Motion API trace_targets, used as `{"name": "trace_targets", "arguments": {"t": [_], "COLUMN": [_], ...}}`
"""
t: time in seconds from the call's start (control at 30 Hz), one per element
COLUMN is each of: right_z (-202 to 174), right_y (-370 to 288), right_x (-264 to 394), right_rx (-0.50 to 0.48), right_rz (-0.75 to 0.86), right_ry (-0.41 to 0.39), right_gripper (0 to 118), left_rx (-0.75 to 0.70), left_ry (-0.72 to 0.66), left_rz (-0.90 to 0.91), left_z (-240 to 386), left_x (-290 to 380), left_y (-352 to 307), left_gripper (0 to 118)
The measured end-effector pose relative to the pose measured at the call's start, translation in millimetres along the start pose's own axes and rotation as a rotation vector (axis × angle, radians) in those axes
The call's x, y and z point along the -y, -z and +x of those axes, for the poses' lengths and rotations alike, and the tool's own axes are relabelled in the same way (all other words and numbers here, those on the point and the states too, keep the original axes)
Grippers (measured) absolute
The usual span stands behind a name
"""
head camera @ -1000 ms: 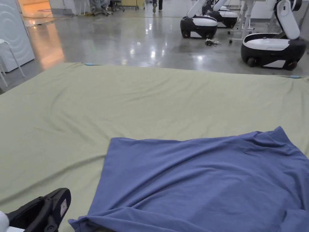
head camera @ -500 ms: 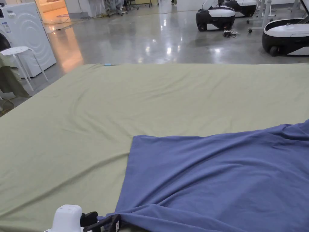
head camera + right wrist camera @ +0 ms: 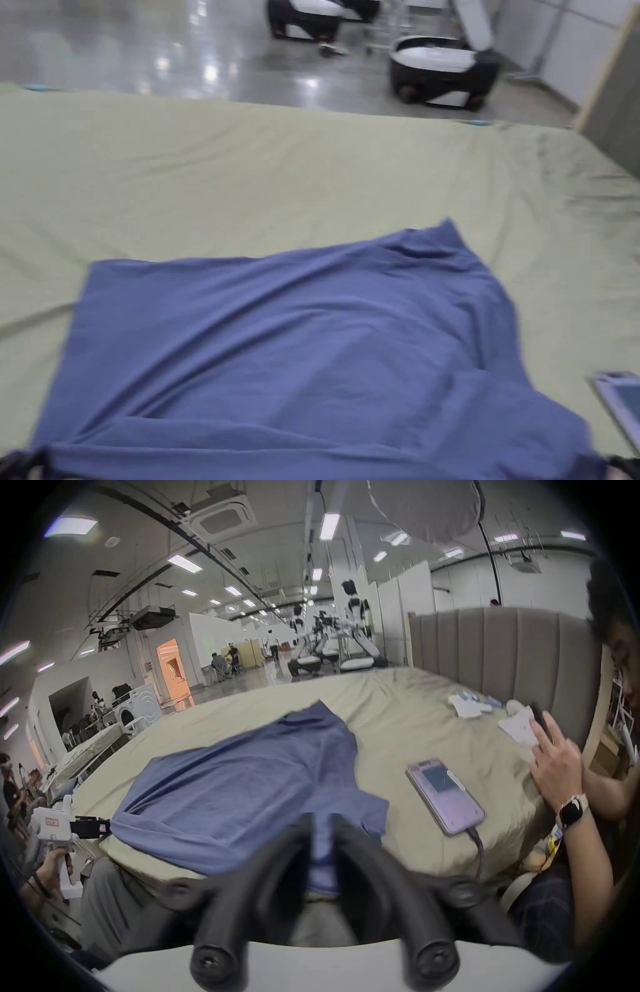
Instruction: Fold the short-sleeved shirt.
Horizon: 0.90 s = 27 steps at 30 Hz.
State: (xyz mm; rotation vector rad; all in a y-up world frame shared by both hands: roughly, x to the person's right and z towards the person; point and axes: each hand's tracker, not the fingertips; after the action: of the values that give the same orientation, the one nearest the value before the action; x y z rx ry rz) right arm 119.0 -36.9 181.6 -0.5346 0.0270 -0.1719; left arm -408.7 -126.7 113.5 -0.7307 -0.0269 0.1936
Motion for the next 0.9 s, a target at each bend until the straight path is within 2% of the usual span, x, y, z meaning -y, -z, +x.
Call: {"name": "trace_targets", "arguments": {"t": [0.03,0.07,0.1,0.27,0.3,0.37,0.43,0.5,0.57,0.63,0.7,0.73,0.8,0.9], "right_z": [4.1,7.5,11.8,32.2,35.9,41.5,38.5,36.9,25.9,31.2,31.2,86.8,92.9,90.5], "right_y": [5.2,10.5,15.2,48.6,54.1,56.5,52.4,50.3,48.9,50.2,50.2,56.3,57.6,61.3], "right_x": [2.5,6.4,11.6,35.7,37.6,39.6,36.8,36.7,35.9,39.0,38.5,30.9,24.0,-7.2], "right_rx": [0.025,0.040,0.043,0.065,0.058,0.006,0.064,0.046,0.023,0.059,0.057,0.040,0.014,-0.007], "right_rz": [-0.036,-0.062,-0.081,-0.195,-0.229,-0.224,-0.223,-0.217,-0.195,-0.195,-0.159,-0.131,-0.071,-0.024], "right_ry": [0.023,0.049,0.076,0.228,0.260,0.321,0.285,0.277,0.267,0.170,0.128,0.116,0.103,0.076], "right_gripper": [64,87,93,90,87,59,34,12,8,7,7,6,6,6], "left_rx": [0.000,0.001,0.001,0.007,0.007,0.002,-0.006,-0.014,-0.029,-0.056,-0.065,-0.069,-0.050,-0.040], "left_ry": [-0.011,-0.015,-0.018,-0.023,-0.023,-0.015,-0.004,0.000,0.003,0.033,0.069,0.076,0.041,0.034], "left_rz": [0.002,0.005,0.008,0.004,0.003,0.002,0.005,0.010,0.016,0.019,0.037,0.081,0.184,0.198], "left_z": [-0.7,-1.1,4.5,8.2,9.1,13.4,17.0,20.0,25.0,31.6,36.2,37.8,38.6,40.5], "left_x": [0.7,1.1,0.5,-2.8,-3.2,-3.7,-3.2,-2.7,-2.8,-2.8,-3.7,-6.0,-14.8,-51.2], "left_y": [0.6,0.4,-2.0,-5.0,-5.5,-6.3,-7.0,-7.3,-8.5,-9.9,-15.3,-22.8,-36.5,-36.9], "left_gripper": [15,15,15,15,15,15,15,15,15,15,15,15,14,13]}}
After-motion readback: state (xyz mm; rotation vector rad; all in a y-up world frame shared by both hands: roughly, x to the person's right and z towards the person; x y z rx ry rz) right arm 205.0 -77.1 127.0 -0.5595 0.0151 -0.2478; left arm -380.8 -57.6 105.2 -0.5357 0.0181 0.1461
